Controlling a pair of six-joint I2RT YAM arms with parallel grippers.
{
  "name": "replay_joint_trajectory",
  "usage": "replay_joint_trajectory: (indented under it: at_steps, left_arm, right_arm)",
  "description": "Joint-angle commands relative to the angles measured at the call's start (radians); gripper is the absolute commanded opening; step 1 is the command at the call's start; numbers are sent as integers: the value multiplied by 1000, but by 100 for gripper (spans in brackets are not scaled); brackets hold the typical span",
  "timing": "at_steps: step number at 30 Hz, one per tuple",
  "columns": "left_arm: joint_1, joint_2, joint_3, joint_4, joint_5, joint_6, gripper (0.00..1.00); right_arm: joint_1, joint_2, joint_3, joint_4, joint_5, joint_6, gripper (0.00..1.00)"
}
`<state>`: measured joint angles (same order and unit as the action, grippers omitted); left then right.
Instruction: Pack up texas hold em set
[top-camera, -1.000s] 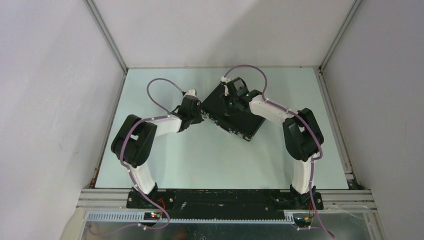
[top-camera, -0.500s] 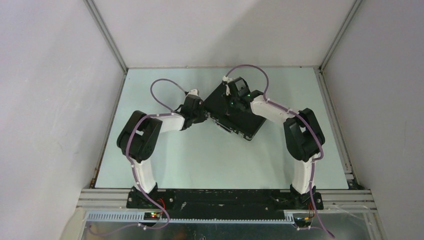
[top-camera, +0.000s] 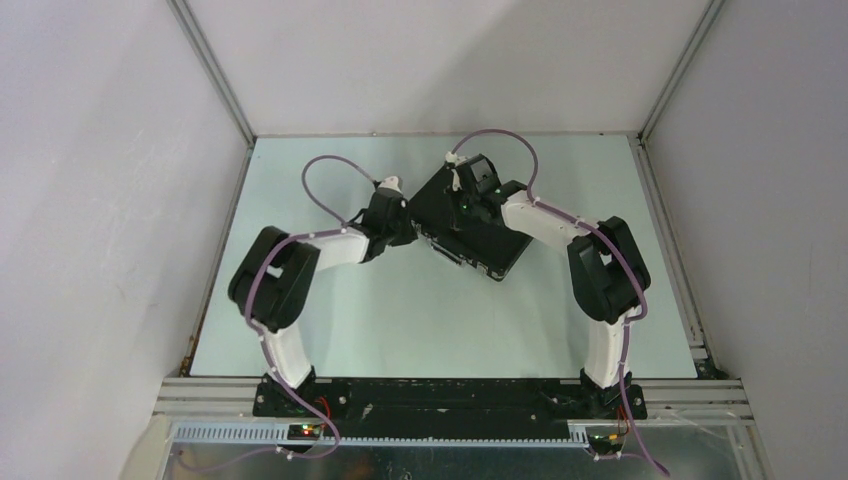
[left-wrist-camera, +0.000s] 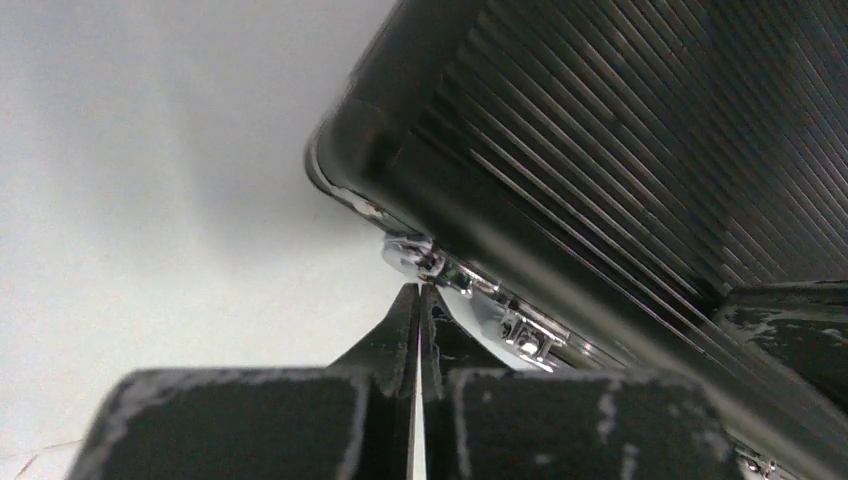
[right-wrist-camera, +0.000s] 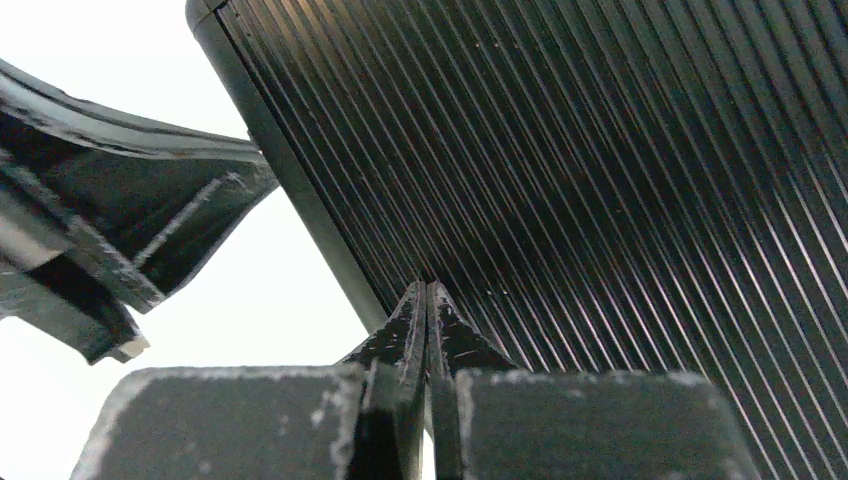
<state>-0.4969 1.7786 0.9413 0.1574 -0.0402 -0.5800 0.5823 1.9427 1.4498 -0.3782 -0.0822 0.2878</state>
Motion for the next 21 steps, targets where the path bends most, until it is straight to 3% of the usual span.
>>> replay_joint_trajectory:
  at_steps: [1,6,17,21]
  left_arm:
    - [1,117,138,78,81,-33,0]
    - [1,121,132,69,54,-25,0]
    - [1,-130,-102,33,-122,46,0]
    - [3,-140,-83,23,-104,62,0]
  right_arm:
    - [-3,5,-41,-79,28,-7,0]
    - [-7,3,-49,-77,30,-6,0]
    - [-8,-31,-79,-48,32,-5,0]
    - [-6,-36,-83,-42,33,-3,0]
